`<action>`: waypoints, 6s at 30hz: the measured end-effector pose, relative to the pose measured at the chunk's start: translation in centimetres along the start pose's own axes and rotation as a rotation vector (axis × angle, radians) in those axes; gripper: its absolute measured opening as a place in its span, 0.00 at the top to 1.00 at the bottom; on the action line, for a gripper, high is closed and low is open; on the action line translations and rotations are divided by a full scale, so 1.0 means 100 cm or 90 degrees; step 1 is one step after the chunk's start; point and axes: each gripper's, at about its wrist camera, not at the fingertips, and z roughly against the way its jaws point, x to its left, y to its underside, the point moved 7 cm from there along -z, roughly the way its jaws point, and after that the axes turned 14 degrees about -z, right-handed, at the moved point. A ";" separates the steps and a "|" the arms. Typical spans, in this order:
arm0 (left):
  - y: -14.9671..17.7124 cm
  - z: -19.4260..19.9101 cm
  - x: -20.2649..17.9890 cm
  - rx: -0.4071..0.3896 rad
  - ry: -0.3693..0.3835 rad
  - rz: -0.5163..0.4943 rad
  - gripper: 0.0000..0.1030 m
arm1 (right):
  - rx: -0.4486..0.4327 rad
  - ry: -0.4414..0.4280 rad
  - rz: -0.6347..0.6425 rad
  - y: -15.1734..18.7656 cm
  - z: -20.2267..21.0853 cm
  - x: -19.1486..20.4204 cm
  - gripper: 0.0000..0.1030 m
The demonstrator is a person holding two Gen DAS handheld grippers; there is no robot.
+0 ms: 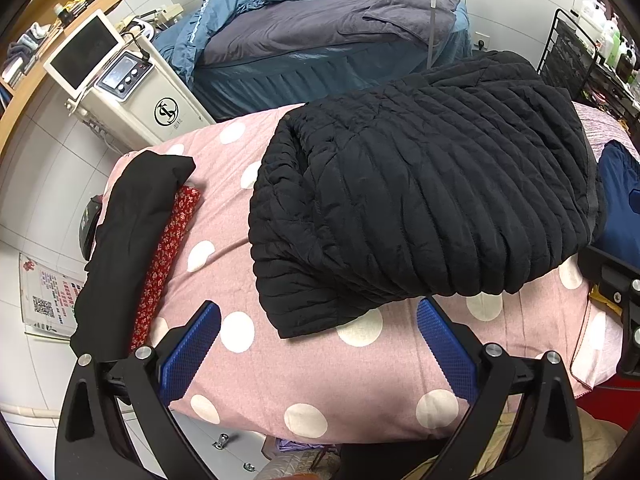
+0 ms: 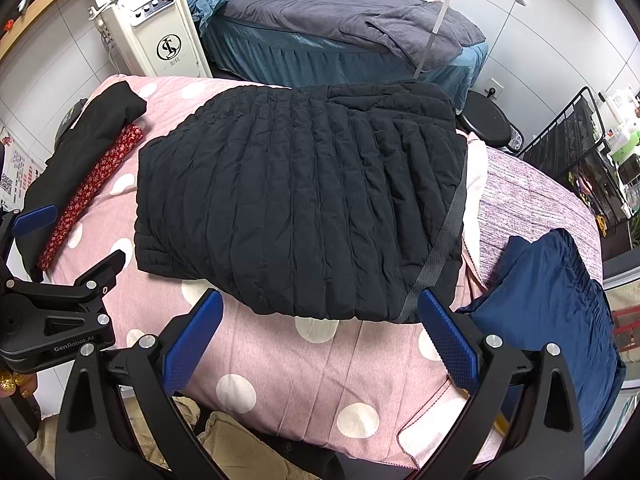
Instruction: Fold large clothes
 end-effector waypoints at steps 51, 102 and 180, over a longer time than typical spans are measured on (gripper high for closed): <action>-0.018 -0.033 0.036 0.011 0.078 0.059 0.06 | -0.004 -0.024 -0.020 -0.052 -0.017 -0.019 0.06; 0.040 -0.067 -0.078 0.019 0.221 -0.150 0.13 | -0.013 -0.026 0.071 0.019 -0.070 -0.054 0.17; 0.104 -0.145 0.114 0.093 0.070 0.424 0.17 | 0.058 -0.182 -0.282 -0.024 -0.126 -0.117 0.23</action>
